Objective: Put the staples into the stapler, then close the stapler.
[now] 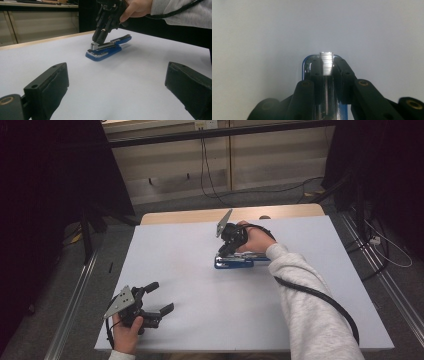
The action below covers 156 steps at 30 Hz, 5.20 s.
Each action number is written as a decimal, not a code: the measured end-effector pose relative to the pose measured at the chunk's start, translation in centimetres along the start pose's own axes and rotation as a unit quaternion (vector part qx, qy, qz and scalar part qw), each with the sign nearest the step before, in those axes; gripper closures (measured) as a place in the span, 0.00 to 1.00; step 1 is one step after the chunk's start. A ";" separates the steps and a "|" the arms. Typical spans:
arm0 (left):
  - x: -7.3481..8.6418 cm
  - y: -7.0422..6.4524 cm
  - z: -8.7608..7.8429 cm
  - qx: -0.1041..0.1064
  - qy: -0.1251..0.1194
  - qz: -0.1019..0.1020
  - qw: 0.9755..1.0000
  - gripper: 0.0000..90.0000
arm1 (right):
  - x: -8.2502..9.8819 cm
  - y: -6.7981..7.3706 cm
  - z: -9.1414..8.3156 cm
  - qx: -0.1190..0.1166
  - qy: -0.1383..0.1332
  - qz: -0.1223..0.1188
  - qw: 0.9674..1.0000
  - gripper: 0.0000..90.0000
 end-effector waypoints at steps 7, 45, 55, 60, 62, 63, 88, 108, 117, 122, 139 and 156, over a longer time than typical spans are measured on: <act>0.0 0.0 0.0 0.000 -0.003 0.000 1.000 0.06 | 0.5 -0.1 -0.5 0.008 -0.020 0.021 1.000 0.75; -1.4 -0.2 4.8 0.001 0.072 -0.017 0.997 0.04 | 11.3 4.1 -5.7 0.109 -0.120 0.206 0.965 0.12; -2.3 0.3 7.5 -0.004 0.091 -0.027 0.995 0.04 | 13.7 5.7 -6.6 0.142 -0.118 0.221 0.958 0.13; -2.8 0.5 8.8 -0.005 0.099 -0.024 0.995 0.04 | 15.1 6.1 -7.2 0.162 -0.124 0.245 0.948 0.16; -3.0 0.6 9.3 -0.005 0.105 -0.020 0.994 0.04 | 15.6 6.3 -7.5 0.167 -0.133 0.258 0.942 0.18; -3.0 0.6 9.5 -0.006 0.104 -0.023 0.994 0.04 | 15.9 6.3 -7.6 0.171 -0.133 0.262 0.940 0.19; -3.3 2.7 14.7 -0.059 0.165 -0.042 0.984 0.62 | 20.3 6.8 -8.2 0.234 -0.103 0.313 0.915 0.90; -2.6 3.5 18.6 -0.060 0.221 -0.049 0.972 1.00 | 19.4 5.9 -5.0 0.206 -0.089 0.318 0.921 1.00; -2.4 4.3 20.0 -0.060 0.228 -0.065 0.970 1.00 | 19.4 5.8 -4.8 0.201 -0.097 0.320 0.921 1.00; -2.6 4.2 20.8 -0.047 0.232 -0.061 0.970 1.00 | 19.4 5.7 -4.8 0.199 -0.101 0.319 0.921 1.00; -2.4 4.0 20.7 -0.038 0.249 -0.058 0.966 1.00 | 19.1 5.6 -4.8 0.200 -0.099 0.316 0.922 1.00; -2.4 4.0 20.8 -0.048 0.249 -0.059 0.965 0.95 | 17.5 5.6 -5.4 0.198 -0.140 0.299 0.923 0.96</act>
Point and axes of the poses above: each handheld gripper's, and its own axes: z roughly forward along the jaws, x roughly out of its underside, y roughly to its left, the point moved 2 cm from there along z, roughly forward along the jaws, and after that the axes turned 4 degrees about y, right-handed, at the moved point
